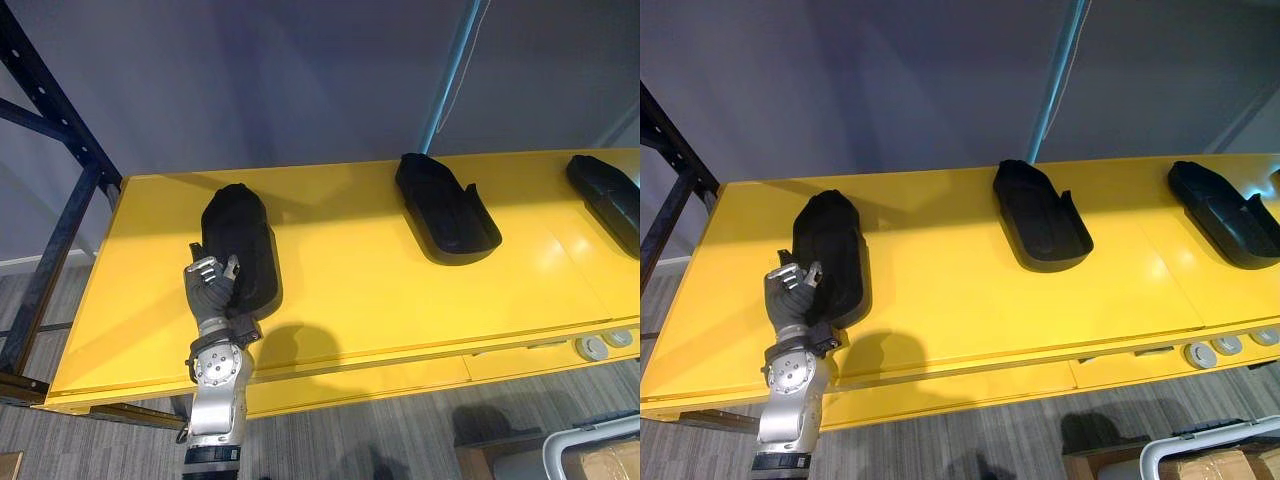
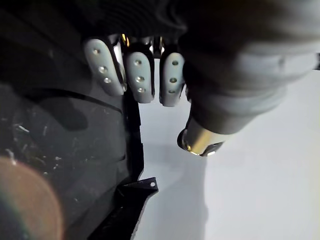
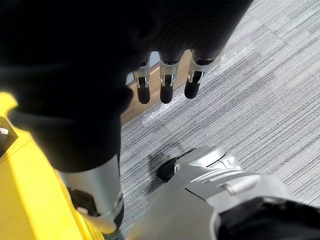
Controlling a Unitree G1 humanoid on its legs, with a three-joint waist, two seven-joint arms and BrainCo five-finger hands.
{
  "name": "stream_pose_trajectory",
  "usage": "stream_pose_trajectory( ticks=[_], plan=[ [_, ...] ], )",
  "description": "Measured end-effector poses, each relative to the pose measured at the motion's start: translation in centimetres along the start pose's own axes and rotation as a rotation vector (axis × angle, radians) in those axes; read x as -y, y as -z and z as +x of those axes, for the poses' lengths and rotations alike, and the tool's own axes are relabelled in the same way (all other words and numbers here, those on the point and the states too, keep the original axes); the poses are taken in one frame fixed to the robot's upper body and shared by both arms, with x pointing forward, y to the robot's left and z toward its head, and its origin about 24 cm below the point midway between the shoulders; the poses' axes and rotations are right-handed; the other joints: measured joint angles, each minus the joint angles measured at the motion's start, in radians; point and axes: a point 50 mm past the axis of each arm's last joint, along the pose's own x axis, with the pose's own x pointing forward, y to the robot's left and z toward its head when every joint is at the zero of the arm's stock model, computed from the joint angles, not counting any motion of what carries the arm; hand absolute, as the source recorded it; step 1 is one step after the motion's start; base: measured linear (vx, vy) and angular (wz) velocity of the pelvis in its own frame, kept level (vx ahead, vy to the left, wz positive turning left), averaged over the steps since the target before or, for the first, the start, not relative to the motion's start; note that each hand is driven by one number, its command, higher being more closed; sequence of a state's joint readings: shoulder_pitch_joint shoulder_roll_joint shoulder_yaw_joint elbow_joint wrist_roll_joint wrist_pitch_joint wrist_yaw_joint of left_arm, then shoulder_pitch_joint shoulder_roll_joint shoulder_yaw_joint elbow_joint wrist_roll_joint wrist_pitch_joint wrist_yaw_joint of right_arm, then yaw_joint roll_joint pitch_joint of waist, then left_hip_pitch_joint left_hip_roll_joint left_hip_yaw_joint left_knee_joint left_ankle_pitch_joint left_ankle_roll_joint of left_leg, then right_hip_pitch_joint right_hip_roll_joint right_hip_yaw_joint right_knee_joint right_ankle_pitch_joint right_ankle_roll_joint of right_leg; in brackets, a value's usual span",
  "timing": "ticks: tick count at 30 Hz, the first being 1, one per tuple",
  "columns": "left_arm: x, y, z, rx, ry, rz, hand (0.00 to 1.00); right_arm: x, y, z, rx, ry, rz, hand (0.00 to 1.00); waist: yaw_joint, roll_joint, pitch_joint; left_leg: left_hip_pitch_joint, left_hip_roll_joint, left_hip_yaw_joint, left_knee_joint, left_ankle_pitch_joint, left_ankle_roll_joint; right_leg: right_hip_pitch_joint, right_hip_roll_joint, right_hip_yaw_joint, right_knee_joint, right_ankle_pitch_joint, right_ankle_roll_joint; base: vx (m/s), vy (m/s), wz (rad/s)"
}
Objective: Walk over and take plastic housings, then place them on the shelf
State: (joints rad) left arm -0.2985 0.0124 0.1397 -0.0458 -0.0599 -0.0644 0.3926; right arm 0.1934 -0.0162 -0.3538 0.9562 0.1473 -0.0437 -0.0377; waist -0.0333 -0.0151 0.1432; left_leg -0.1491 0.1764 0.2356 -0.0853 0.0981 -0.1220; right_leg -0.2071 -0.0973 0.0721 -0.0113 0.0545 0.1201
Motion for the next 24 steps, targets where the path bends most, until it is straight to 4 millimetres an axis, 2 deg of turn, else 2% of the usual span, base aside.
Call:
stream_pose_trajectory(
  ticks=[2, 4, 8, 9, 11, 13, 17, 20, 22, 24],
  plan=[
    [0.5, -0.3, -0.2, 0.008, 0.009, -0.016, 1.0, 0.0, 0.0, 0.0, -0.001, 0.0, 0.003, 0.0, 0.0, -0.001, 0.0, 0.005, 0.0, -0.002, 0.0, 0.0, 0.0, 0.007, 0.0, -0.002, -0.001, 0.0, 0.0, 0.0, 0.002, 0.04],
    [1.7, -1.6, -0.7, 0.056, 0.058, -0.045, 1.0, -0.1, 0.1, 0.0, -0.004, 0.002, 0.015, 0.0, 0.0, -0.002, 0.001, 0.015, 0.0, -0.011, 0.0, 0.0, 0.0, 0.024, -0.001, -0.006, -0.006, 0.0, 0.0, 0.01, 0.004, 0.1],
    [4.1, -7.0, -4.0, 0.285, 0.216, -0.195, 1.0, 0.0, 0.4, -0.1, -0.011, 0.009, 0.033, 0.0, 0.002, -0.003, 0.001, 0.066, 0.001, -0.015, 0.0, -0.005, -0.004, 0.083, -0.001, -0.012, -0.016, -0.002, -0.001, 0.01, 0.007, 0.06],
    [4.3, -7.9, -5.0, 0.324, 0.25, -0.239, 1.0, 0.0, 0.5, -0.1, -0.015, 0.009, 0.033, 0.0, 0.002, -0.002, -0.001, 0.083, 0.001, -0.019, 0.001, -0.007, -0.005, 0.102, -0.001, -0.018, -0.015, -0.006, -0.001, -0.02, 0.002, 0.07],
    [4.3, -8.4, -6.1, 0.346, 0.28, -0.277, 1.0, 0.1, 0.7, -0.1, -0.022, 0.012, 0.032, 0.0, 0.002, 0.001, -0.009, 0.097, 0.001, -0.031, 0.001, -0.01, -0.005, 0.126, -0.002, -0.031, -0.014, -0.012, 0.0, -0.05, 0.002, 0.18],
    [3.6, -8.0, -6.9, 0.323, 0.276, -0.291, 1.0, 0.3, 0.9, -0.1, -0.035, 0.017, 0.029, 0.0, 0.005, 0.003, -0.021, 0.101, 0.001, -0.046, 0.002, -0.016, -0.001, 0.14, -0.003, -0.047, -0.012, -0.017, 0.002, -0.04, 0.002, 0.24],
    [2.3, -5.8, -8.4, 0.187, 0.283, -0.299, 1.0, 0.6, 1.2, -0.1, -0.053, 0.019, 0.006, 0.0, 0.021, 0.005, -0.028, 0.101, -0.004, -0.081, 0.002, -0.011, 0.005, 0.16, -0.009, -0.081, -0.008, -0.026, 0.009, -0.04, 0.003, 0.26],
    [2.0, -4.1, -10.2, 0.061, 0.319, -0.299, 1.0, 0.7, 1.3, 0.0, -0.064, 0.01, -0.024, 0.0, 0.027, 0.005, -0.032, 0.095, -0.012, -0.106, 0.0, -0.007, 0.009, 0.17, -0.016, -0.107, -0.007, -0.032, 0.012, -0.01, 0.009, 0.28],
    [2.0, -2.2, -11.7, -0.065, 0.363, -0.267, 1.0, 0.7, 1.3, 0.0, -0.064, 0.003, -0.055, 0.0, 0.031, 0.007, -0.036, 0.08, -0.02, -0.131, 0.0, -0.001, 0.009, 0.169, -0.024, -0.129, -0.001, -0.038, 0.008, 0.03, 0.019, 0.3],
    [1.8, -1.1, -12.3, -0.125, 0.373, -0.244, 1.0, 0.7, 1.3, 0.0, -0.068, 0.003, -0.057, 0.0, 0.038, 0.006, -0.037, 0.075, -0.022, -0.138, 0.0, -0.001, 0.008, 0.169, -0.026, -0.14, 0.002, -0.042, 0.009, 0.03, 0.012, 0.21]
  ],
)
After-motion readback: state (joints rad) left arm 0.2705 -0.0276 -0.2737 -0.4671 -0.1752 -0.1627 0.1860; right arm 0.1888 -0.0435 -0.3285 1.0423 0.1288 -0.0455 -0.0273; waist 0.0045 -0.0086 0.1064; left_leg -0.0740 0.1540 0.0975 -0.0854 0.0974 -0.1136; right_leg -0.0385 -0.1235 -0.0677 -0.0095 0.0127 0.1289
